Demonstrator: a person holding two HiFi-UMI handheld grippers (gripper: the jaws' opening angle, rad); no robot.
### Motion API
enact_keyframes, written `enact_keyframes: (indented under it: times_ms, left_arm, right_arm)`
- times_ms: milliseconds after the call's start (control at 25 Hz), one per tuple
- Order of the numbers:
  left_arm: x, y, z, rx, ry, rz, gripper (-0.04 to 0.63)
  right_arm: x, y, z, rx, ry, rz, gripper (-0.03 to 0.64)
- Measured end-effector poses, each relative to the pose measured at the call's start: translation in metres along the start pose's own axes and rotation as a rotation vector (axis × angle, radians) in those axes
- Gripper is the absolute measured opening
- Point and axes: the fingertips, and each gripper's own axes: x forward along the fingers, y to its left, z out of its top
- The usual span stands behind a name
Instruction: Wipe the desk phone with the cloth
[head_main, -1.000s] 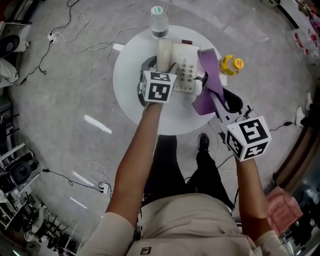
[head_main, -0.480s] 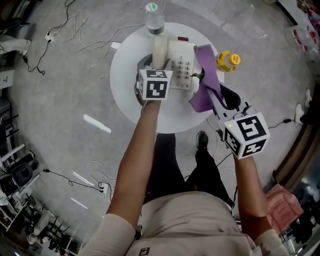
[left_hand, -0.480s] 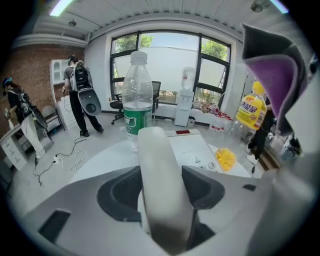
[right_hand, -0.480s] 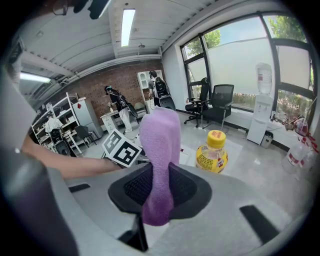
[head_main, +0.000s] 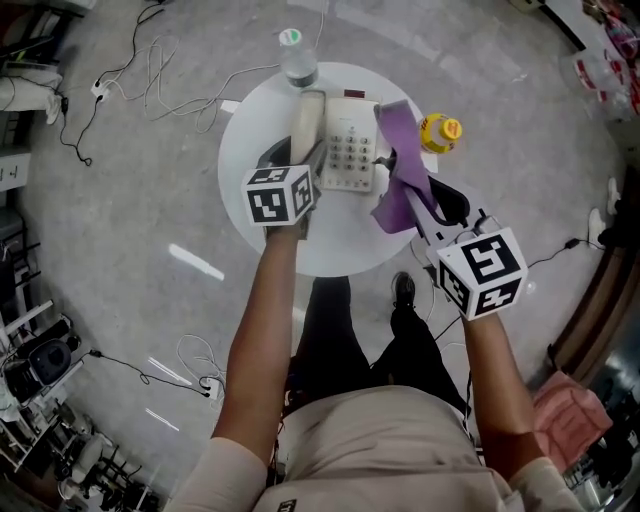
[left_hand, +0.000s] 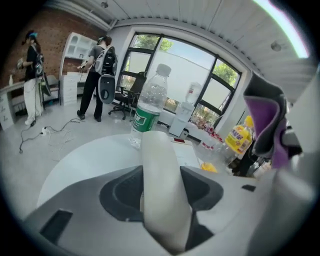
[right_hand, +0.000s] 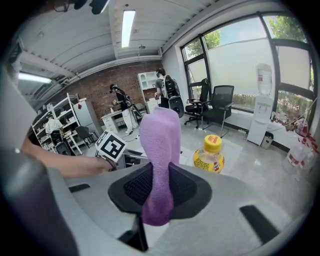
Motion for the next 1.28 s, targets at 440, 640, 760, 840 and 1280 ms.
enact_keyframes:
  times_ms: [440,640,760,840,1280]
  left_arm:
    - [-0.088,-0.035,0.04,-0.414,-0.253,-0.456,0.218]
    - [-0.136,-0.073,0.059,-0.572,-0.308,-0.72,0.216]
    - [-0.157,-0.092,0.066,-0.637,-0.346,-0.872,0.215]
    - [-0.165,-0.103,0.067,-0.638,-0.349,-0.917,0.215]
    - [-0.191,-0.11,0.071,-0.903,-0.446,-1.085,0.212]
  right_arm:
    - [0.001,0.015,0.012,0.072,-0.025,0.082,0.075]
    - [0.003,0.038,0.036,0.219,-0.107,0.212,0.075]
    - [0.003,0.049,0.054,0.302,-0.173,0.28,0.075]
    - [0.003,0.056,0.068,0.338,-0.216,0.316,0.075]
    - [0.003,0.119,0.059,0.361,-0.155,0.467,0.075]
